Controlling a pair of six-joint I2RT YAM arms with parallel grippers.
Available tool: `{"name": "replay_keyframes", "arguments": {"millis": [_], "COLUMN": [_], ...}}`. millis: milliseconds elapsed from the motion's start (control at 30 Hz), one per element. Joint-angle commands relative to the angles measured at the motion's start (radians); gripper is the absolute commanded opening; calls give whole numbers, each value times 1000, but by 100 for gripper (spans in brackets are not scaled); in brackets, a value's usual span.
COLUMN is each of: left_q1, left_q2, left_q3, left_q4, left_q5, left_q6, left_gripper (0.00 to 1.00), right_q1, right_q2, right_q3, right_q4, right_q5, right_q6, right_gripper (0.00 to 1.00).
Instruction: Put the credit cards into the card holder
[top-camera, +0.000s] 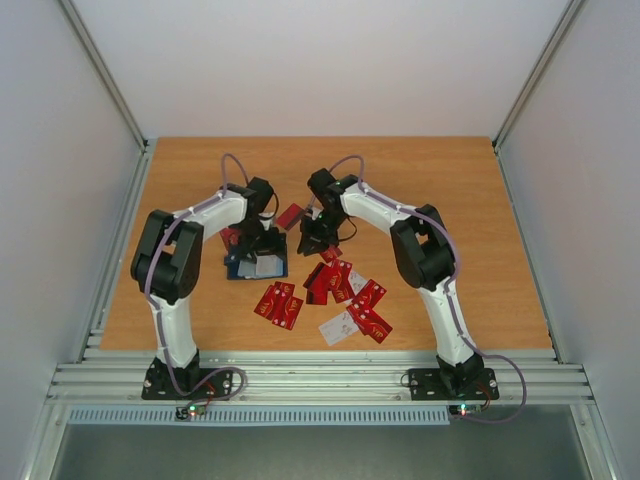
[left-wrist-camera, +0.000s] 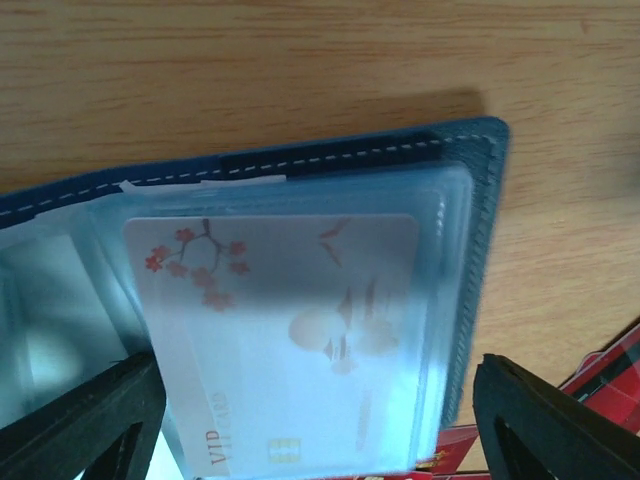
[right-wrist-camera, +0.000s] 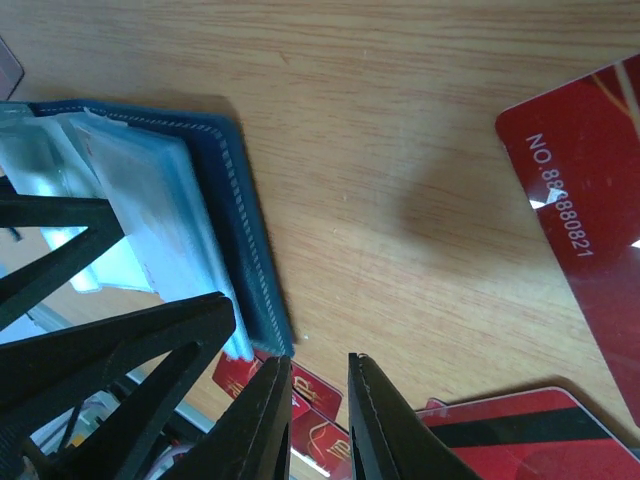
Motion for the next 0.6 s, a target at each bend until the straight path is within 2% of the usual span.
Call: {"name": "replay_keyframes", "arguments": {"millis": [0, 133, 333, 467, 567], "left_q1": [-18, -26, -30, -31, -31], "left_q2": [39, 56, 53, 54, 56], "left_q3": [30, 35, 49, 65, 66], "left_q4": [-6, -1, 3, 4, 7], "left_q5": [-7, 4, 17, 43, 69], "left_q6": [-17, -26, -49, -68, -75], "left_gripper": [83, 76, 58, 57, 59], "right_q1": [6, 6, 8, 8, 7], "right_q2": [40, 54, 69, 73, 72], "right_q3": [1, 2, 1, 2, 2], "right_q4": [26, 32, 40, 39, 39], "right_q5": [-32, -44, -63, -66, -66], "right_q6": [18, 19, 18, 16, 15], "right_gripper": [18, 17, 17, 17, 17]}}
